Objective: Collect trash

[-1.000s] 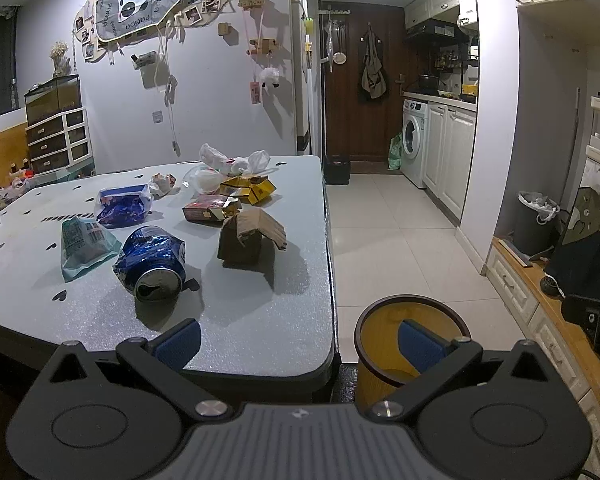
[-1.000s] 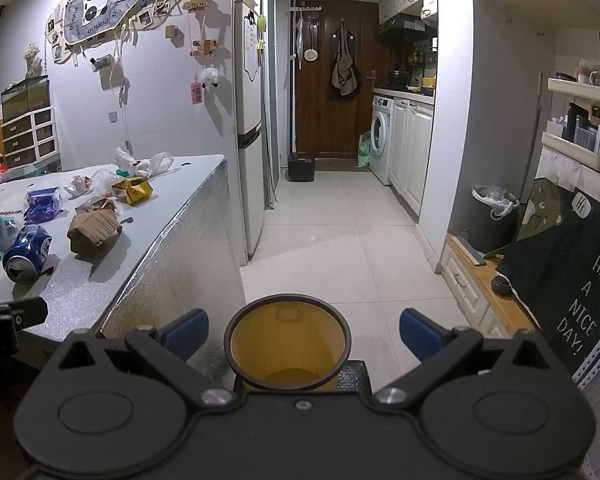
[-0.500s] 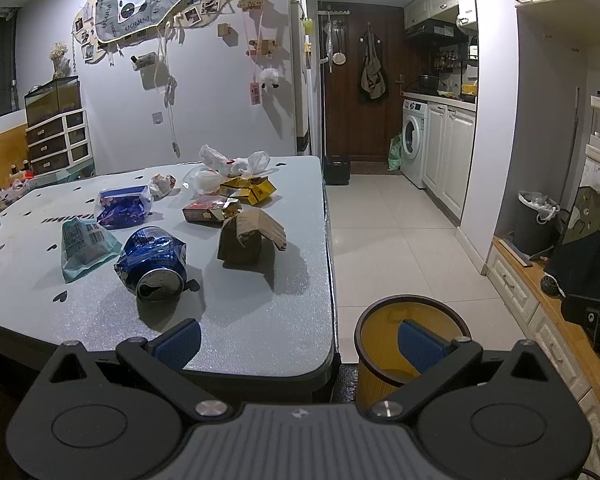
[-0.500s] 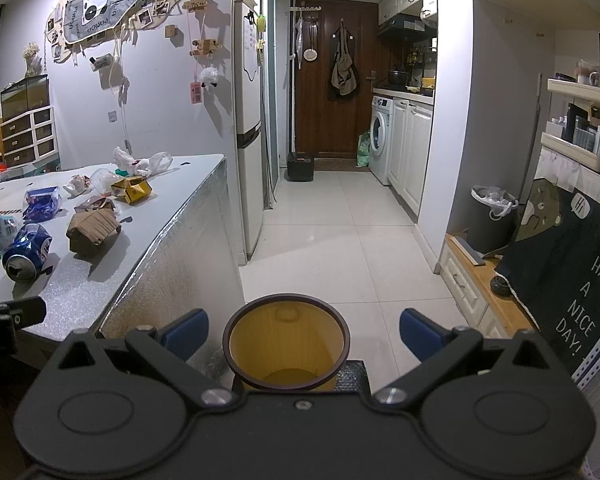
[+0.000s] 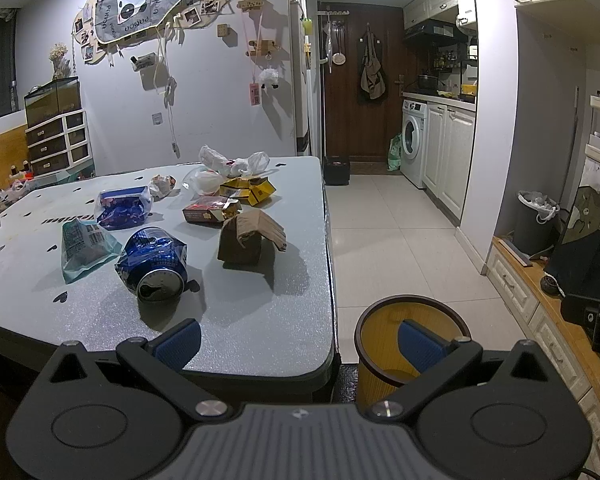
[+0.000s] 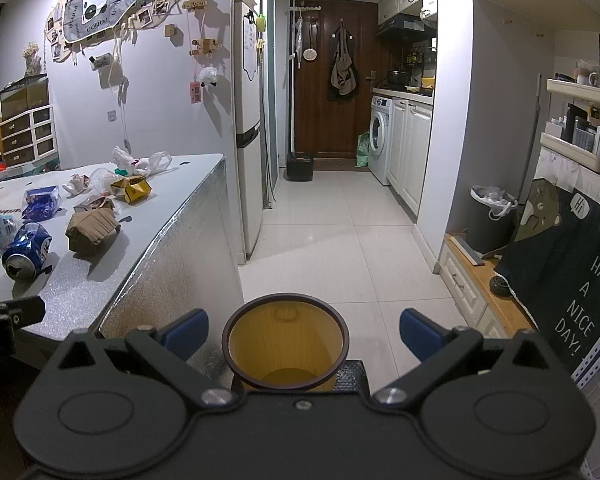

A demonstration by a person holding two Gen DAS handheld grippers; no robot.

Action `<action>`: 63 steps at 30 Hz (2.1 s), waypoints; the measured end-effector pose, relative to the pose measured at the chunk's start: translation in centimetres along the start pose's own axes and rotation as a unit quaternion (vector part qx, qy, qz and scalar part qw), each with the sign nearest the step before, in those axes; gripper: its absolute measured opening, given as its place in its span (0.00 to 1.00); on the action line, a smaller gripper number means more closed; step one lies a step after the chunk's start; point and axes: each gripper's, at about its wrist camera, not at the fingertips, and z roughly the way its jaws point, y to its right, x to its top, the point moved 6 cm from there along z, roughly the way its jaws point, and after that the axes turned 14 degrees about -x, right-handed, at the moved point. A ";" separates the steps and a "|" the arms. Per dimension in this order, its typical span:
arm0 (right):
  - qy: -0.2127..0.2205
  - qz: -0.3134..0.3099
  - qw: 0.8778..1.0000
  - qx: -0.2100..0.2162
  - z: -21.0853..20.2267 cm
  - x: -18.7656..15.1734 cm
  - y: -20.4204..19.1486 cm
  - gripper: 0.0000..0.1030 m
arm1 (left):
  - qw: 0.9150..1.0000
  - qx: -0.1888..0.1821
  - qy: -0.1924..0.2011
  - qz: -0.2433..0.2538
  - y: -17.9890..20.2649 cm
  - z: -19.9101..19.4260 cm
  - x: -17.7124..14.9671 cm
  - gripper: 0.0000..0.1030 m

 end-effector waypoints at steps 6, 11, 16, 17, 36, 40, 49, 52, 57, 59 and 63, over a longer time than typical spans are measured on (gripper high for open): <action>0.000 0.000 1.000 0.000 0.0 0.0 0.0 1.00 | 1.000 0.000 0.000 0.000 0.1 -0.1 0.1 1.00; 0.000 0.000 1.000 -0.001 -0.1 0.0 0.0 1.00 | 1.000 0.001 0.000 0.001 0.1 0.0 0.0 1.00; 0.000 -0.001 1.000 -0.001 -0.1 0.0 0.0 1.00 | 1.000 0.000 0.000 0.001 0.0 0.0 0.0 1.00; 0.001 -0.001 1.000 -0.001 0.0 0.0 0.0 1.00 | 1.000 0.001 0.001 0.001 0.0 0.0 0.0 1.00; 0.001 -0.001 1.000 -0.001 -0.1 0.0 0.1 1.00 | 1.000 -0.001 0.000 0.001 0.5 -0.6 0.7 1.00; 0.001 -0.001 1.000 -0.002 -0.2 0.1 0.1 1.00 | 1.000 -0.001 0.002 0.005 0.7 -0.4 0.8 1.00; 0.006 -0.006 1.000 0.003 1.7 0.2 0.1 1.00 | 1.000 0.016 -0.002 0.006 -1.3 1.9 1.2 1.00; 0.009 -0.008 1.000 0.006 2.4 0.9 -0.3 1.00 | 1.000 0.024 0.001 0.001 -2.4 2.5 1.9 1.00; 0.023 -0.013 1.000 0.010 3.5 2.6 -2.0 1.00 | 0.999 0.040 0.007 -0.010 -4.6 3.3 3.2 1.00; 0.030 -0.015 0.999 0.017 3.9 3.3 -2.7 1.00 | 0.999 0.048 0.006 -0.015 -5.6 3.9 3.6 1.00; 0.042 -0.023 0.998 0.032 4.9 4.5 -4.7 1.00 | 0.998 0.062 0.000 -0.027 -7.7 4.9 4.0 1.00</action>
